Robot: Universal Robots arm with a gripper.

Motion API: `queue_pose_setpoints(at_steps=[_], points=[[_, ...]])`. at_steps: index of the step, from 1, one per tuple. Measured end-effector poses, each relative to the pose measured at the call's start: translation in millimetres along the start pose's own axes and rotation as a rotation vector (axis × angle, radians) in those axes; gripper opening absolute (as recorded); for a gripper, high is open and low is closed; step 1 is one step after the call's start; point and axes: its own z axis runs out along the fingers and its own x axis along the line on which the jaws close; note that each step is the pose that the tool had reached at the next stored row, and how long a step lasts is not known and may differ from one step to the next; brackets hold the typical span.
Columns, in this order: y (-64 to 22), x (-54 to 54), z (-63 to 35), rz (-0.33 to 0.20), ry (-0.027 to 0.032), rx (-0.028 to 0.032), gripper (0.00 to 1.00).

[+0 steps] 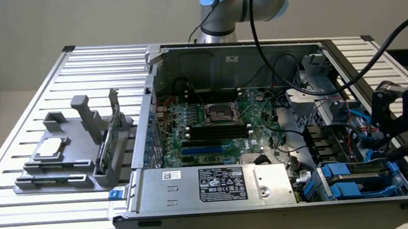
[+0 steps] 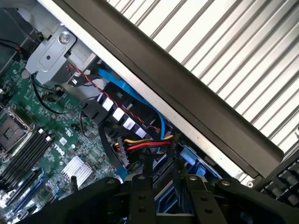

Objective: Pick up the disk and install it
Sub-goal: 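Insert the first disk wire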

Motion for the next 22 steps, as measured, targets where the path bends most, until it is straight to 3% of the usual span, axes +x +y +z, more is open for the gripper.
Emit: queue_pose_setpoints(at_steps=[10,22], points=[[-1.3,-2.7,7.5,0.068,-0.0065,-0.0091,0.33],[0.8,-5.6,12.3,0.12,-0.0034,-0.0223,0.33]])
